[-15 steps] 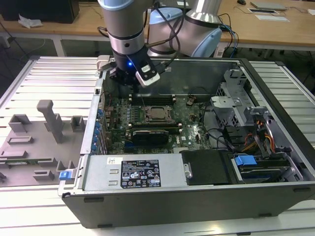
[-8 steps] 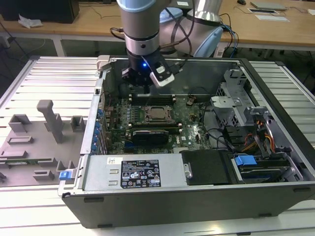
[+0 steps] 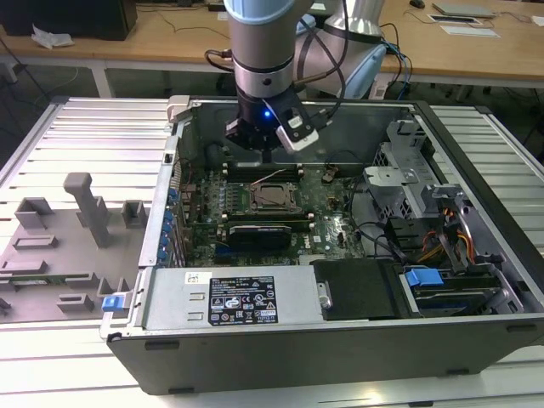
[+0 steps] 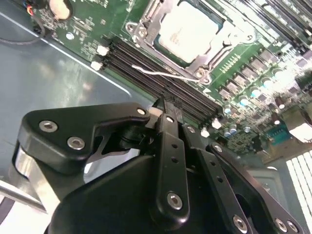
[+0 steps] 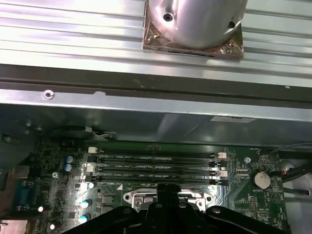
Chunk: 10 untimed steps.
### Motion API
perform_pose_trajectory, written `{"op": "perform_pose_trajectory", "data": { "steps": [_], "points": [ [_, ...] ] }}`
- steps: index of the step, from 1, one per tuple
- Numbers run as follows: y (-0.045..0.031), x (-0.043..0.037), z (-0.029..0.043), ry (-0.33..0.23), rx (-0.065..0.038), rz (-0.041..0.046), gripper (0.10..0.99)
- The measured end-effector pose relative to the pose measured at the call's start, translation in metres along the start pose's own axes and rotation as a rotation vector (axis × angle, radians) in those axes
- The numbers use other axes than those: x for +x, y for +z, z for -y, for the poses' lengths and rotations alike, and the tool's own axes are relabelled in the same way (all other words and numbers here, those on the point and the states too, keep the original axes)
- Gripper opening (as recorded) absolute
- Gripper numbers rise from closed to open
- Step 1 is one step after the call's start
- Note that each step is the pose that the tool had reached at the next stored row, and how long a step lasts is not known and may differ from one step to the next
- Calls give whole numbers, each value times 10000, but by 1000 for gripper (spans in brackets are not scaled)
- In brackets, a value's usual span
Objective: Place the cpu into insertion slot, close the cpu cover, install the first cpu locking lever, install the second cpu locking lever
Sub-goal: 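Install the first cpu locking lever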
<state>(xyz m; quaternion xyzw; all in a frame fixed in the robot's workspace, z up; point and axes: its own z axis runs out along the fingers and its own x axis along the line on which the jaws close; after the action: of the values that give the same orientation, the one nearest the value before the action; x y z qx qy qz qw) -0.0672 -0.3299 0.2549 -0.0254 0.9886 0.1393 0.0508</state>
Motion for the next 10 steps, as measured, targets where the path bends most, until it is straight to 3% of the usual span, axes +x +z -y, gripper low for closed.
{"op": "perform_pose_trajectory", "data": {
  "steps": [3,4,8,10],
  "points": [
    [6,1,1,-212,37,366,106],
    [9,1,1,-236,40,436,106],
    [11,2,2,-234,47,444,106],
    [26,4,7,-157,149,462,106]
  ]
}}
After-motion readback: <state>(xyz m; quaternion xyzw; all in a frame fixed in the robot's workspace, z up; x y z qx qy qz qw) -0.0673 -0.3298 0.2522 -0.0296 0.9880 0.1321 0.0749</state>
